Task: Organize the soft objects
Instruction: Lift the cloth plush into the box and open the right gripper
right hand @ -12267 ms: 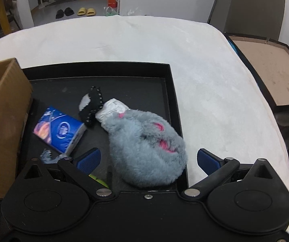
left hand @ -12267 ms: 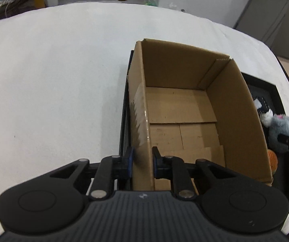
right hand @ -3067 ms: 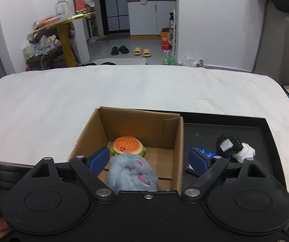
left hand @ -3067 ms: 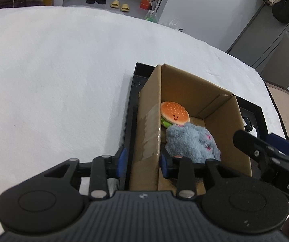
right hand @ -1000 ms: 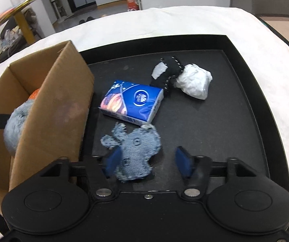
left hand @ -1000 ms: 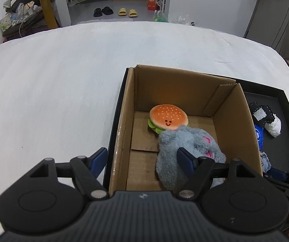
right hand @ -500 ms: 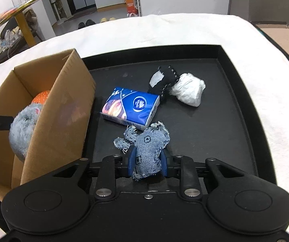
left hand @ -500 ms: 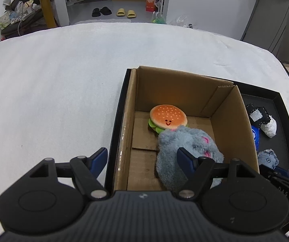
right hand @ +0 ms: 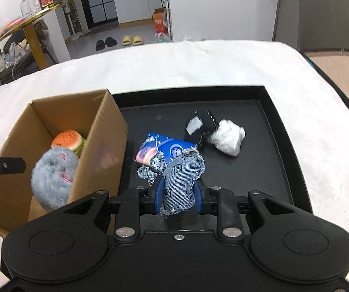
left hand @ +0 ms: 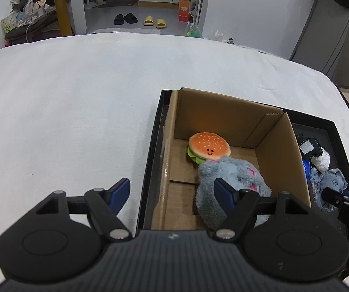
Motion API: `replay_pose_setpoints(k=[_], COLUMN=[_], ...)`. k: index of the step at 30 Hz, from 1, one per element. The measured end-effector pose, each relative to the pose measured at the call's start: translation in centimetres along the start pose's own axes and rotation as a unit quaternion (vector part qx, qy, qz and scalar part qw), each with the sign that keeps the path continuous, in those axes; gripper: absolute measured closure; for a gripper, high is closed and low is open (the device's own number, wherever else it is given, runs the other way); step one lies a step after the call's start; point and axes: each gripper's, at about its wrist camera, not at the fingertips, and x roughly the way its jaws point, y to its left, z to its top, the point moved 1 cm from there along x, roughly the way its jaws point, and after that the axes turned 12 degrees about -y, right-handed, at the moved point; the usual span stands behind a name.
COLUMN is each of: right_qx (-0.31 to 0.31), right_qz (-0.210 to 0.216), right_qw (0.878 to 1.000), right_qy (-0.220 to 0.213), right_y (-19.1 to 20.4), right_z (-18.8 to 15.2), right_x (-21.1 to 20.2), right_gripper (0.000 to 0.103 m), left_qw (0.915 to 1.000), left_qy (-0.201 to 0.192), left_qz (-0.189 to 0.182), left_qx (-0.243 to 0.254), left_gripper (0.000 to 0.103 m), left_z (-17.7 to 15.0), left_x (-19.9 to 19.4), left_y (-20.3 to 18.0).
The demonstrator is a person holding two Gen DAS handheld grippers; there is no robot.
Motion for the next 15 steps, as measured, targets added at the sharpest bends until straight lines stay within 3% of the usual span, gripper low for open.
replay_pose_setpoints(k=[10, 15], right_qx=[-0.014, -0.026], right_qz=[0.003, 0.015], right_qw=[0.999, 0.998], right_qy=[-0.035, -0.050], right_y=[1.7, 3.0], right_z=[1.9, 2.6], right_x=[-1.2, -1.6], right_gripper=[0.077, 0.077], left_qw=[0.9998, 0.9995], left_qy=[-0.011, -0.009], left_qz=[-0.010, -0.018], left_qx=[-0.013, -0.024], left_gripper=[0.034, 0.042], left_z=[-0.2, -0.3], left_x=[-0.6, -0.8], left_y=[1.1, 1.6])
